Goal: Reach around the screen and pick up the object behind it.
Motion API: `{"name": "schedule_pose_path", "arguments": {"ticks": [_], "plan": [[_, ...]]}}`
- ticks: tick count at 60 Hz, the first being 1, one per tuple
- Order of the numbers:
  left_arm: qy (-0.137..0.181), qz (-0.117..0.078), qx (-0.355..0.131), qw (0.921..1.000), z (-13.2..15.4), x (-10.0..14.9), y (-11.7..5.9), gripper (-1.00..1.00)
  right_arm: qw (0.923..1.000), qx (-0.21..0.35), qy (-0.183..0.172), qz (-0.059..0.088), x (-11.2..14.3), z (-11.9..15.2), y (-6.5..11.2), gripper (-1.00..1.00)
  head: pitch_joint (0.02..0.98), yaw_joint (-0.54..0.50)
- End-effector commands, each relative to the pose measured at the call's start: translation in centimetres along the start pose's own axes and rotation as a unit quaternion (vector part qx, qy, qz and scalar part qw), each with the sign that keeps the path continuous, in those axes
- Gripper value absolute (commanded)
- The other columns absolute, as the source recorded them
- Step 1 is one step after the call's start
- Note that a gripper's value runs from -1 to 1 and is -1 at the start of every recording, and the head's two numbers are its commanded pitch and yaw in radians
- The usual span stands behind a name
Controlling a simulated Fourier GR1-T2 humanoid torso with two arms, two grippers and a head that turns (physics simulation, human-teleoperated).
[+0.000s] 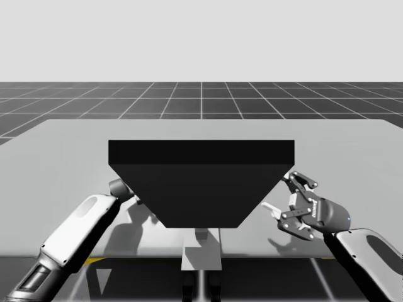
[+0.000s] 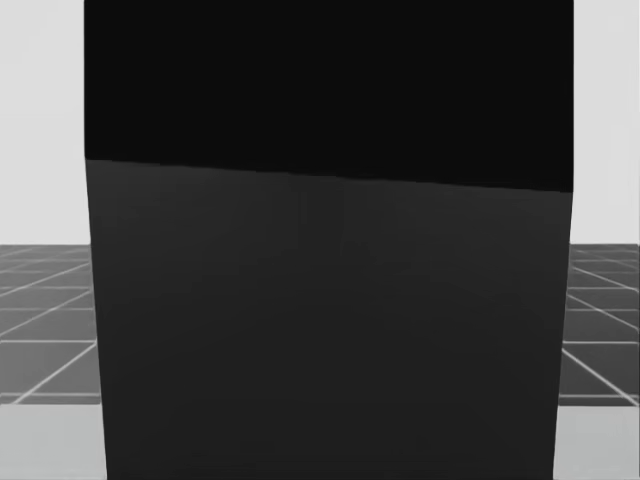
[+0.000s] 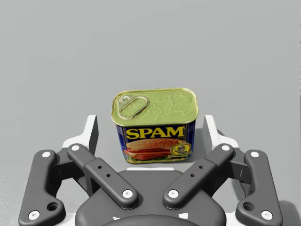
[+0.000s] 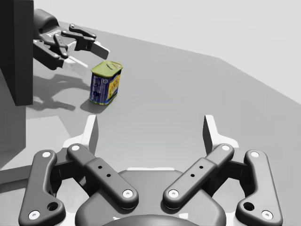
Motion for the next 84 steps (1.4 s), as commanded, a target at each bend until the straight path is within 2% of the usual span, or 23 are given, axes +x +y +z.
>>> {"name": "schedule_pose_path", "arguments": {"ticks": [1, 25, 26, 27, 28, 30, 31, 40, 46, 64, 73, 84], "plan": [[0.013, -0.002, -0.016, 0.9998, -1.9, -0.4, -0.4, -1.00, 0.9996, 0.028, 0.002, -0.005, -0.3, -0.1, 0.4, -1.00, 0.143, 0.01], [0.023, 0.015, -0.020, 0.9994, -4.0, -1.3, 0.5, -0.98, 0.9995, 0.032, 0.002, 0.000, -0.4, -0.2, 0.5, -1.00, 0.153, 0.00], [0.023, 0.017, -0.018, 0.9994, -4.1, -1.4, 0.5, -0.91, 0.9995, 0.032, 0.002, 0.000, -0.4, -0.2, 0.5, -1.00, 0.153, 0.00], [0.023, 0.019, -0.017, 0.9994, -4.1, -1.4, 0.5, -0.65, 0.9995, 0.032, 0.002, 0.000, -0.4, -0.2, 0.5, -1.00, 0.153, 0.00], [0.023, 0.021, -0.018, 0.9993, -4.1, -1.5, 0.5, 0.58, 0.9995, 0.032, 0.003, 0.000, -0.5, -0.2, 0.5, -1.00, 0.153, 0.00], [0.022, 0.021, -0.018, 0.9994, -4.0, -1.5, 0.5, 0.92, 0.9995, 0.031, 0.003, 0.001, -0.5, -0.2, 0.5, -1.00, 0.153, 0.00], [0.022, 0.021, -0.018, 0.9994, -4.0, -1.5, 0.5, 0.97, 0.9995, 0.031, 0.003, 0.001, -0.5, -0.2, 0.5, -1.00, 0.152, 0.00], [0.014, 0.023, -0.010, 0.9996, -3.0, -0.9, 0.9, 1.00, 0.9996, 0.029, 0.002, 0.002, -0.4, -0.1, 0.5, -1.00, 0.146, -0.01], [0.012, 0.016, 0.001, 0.9998, -1.9, -0.4, 1.4, 1.00, 0.9997, 0.026, 0.002, 0.002, -0.5, -0.1, 0.4, -1.00, 0.143, -0.01], [0.002, 0.008, 0.083, 0.9965, 3.6, 0.9, 5.0, 1.00, 0.9997, 0.023, 0.000, 0.004, -0.4, -0.1, 0.3, -1.00, 0.134, -0.02], [-0.018, -0.002, 0.127, 0.9917, 6.8, 2.8, 7.1, 1.00, 0.9998, 0.018, -0.001, 0.005, -0.3, 0.0, 0.1, -1.00, 0.130, -0.02], [-0.067, -0.023, 0.184, 0.9803, 10.3, 7.4, 9.0, 1.00, 0.9999, 0.013, -0.004, 0.006, -0.5, 0.0, 0.0, -1.00, 0.126, -0.02]]}}
